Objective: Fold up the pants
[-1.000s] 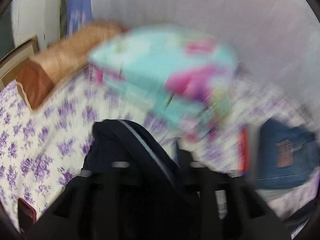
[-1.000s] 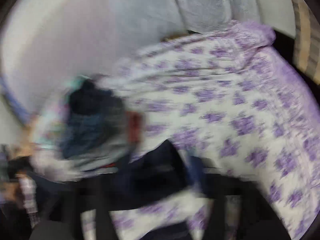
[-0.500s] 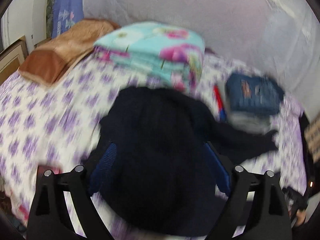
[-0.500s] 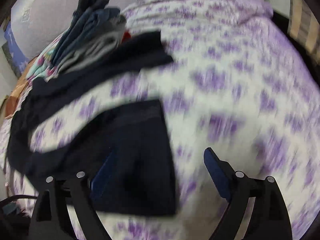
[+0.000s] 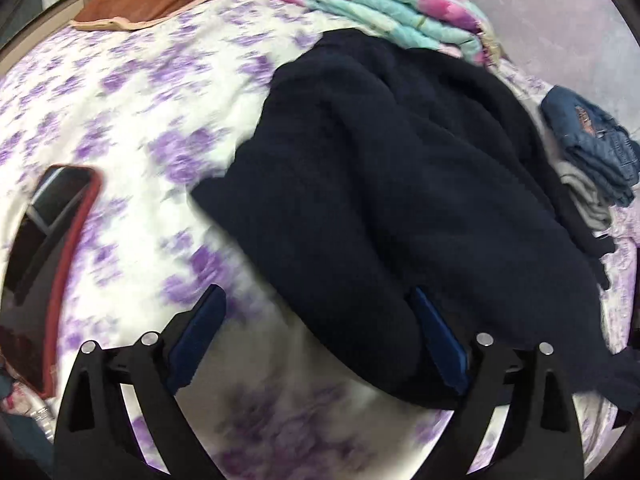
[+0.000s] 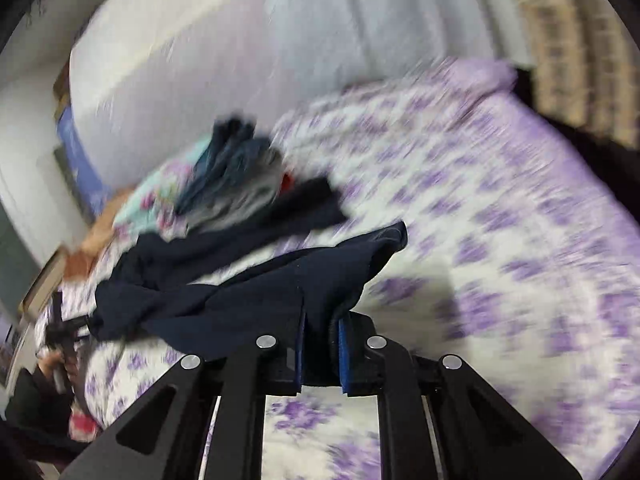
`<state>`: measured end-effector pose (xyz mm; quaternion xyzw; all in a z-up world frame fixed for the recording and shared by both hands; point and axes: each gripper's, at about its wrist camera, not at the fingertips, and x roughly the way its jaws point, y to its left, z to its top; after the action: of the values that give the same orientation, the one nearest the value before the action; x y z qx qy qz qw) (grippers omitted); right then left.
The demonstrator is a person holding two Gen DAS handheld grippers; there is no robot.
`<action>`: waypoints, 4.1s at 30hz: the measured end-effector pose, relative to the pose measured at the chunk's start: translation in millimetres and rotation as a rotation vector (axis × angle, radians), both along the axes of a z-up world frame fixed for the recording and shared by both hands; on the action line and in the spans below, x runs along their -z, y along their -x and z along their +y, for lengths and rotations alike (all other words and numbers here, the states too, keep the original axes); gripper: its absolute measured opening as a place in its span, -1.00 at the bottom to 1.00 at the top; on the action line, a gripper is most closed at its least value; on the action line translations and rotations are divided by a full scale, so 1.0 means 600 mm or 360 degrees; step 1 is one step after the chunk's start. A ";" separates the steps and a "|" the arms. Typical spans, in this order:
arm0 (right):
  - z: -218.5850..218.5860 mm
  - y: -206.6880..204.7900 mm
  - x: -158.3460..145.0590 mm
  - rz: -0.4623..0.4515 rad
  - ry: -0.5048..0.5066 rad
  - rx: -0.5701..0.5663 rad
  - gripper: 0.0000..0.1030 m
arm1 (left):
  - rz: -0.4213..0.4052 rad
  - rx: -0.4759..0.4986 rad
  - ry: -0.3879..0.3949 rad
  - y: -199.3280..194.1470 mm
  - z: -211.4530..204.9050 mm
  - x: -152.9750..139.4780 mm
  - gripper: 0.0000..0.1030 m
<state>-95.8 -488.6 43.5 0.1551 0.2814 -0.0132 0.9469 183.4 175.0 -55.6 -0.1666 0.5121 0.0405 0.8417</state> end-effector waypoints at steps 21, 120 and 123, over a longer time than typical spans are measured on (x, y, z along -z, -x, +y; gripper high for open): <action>-0.055 -0.063 0.038 0.0202 0.0336 0.0163 0.81 | -0.0041 0.0219 0.0285 0.049 -0.043 -0.032 0.55; 0.030 -0.404 0.019 0.0192 0.0238 0.0191 0.59 | -0.0246 0.0694 -0.0302 0.168 -0.119 -0.027 0.90; 0.059 -0.486 0.037 0.0337 0.0422 0.0118 0.60 | -0.0244 0.0665 -0.0285 0.163 -0.115 -0.029 0.90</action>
<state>196.1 -452.9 21.6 0.0370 0.3693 -0.1014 0.9230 85.5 105.8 -37.9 0.0157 0.4645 -0.1019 0.8796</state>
